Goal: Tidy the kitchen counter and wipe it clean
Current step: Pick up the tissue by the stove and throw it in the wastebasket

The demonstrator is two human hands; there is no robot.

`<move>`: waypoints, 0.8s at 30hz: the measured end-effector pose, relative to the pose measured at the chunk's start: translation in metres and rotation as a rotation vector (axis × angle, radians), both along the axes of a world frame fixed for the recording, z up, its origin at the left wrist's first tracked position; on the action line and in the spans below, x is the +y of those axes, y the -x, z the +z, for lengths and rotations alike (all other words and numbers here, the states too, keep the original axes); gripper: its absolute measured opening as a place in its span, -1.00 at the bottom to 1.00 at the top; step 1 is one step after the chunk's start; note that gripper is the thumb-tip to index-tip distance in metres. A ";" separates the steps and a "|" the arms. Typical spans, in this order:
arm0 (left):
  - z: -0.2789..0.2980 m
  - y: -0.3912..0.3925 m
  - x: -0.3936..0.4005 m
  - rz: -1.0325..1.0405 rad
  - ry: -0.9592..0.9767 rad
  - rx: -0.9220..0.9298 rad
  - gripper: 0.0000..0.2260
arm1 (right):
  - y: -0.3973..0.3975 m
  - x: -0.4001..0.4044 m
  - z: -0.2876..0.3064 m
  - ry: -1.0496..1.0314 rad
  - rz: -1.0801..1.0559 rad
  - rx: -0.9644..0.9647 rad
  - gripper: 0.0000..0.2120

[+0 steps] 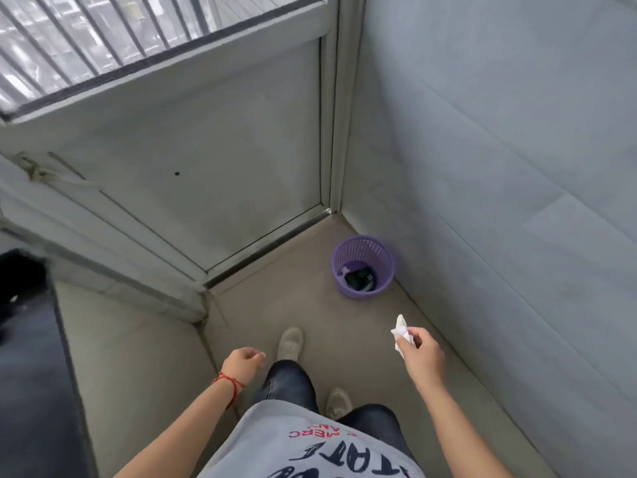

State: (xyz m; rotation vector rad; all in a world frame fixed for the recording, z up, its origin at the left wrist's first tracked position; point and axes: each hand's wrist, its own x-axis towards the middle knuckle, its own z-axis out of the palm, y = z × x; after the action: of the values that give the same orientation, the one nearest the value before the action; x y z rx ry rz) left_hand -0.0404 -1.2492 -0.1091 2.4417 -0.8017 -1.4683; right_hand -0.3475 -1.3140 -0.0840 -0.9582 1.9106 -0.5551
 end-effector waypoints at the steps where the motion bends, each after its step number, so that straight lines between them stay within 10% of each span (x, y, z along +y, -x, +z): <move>1: -0.003 -0.005 -0.018 -0.026 -0.007 0.003 -0.74 | -0.005 -0.010 -0.002 -0.004 -0.020 -0.001 -0.90; 13: -0.016 -0.045 -0.251 -0.558 -0.052 -0.006 -0.79 | -0.077 -0.062 -0.029 -0.145 -0.472 -0.048 -0.89; 24: -0.095 -0.016 -0.350 -0.615 -0.088 -0.004 -0.82 | -0.097 -0.154 -0.111 -0.232 -0.512 -0.106 -0.93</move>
State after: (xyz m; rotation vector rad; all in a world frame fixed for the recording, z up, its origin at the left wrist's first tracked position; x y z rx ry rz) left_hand -0.0241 -1.5993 -0.2045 2.3680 -1.6256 -1.7048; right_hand -0.2503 -1.4684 -0.1948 -0.2796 2.0708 -0.6424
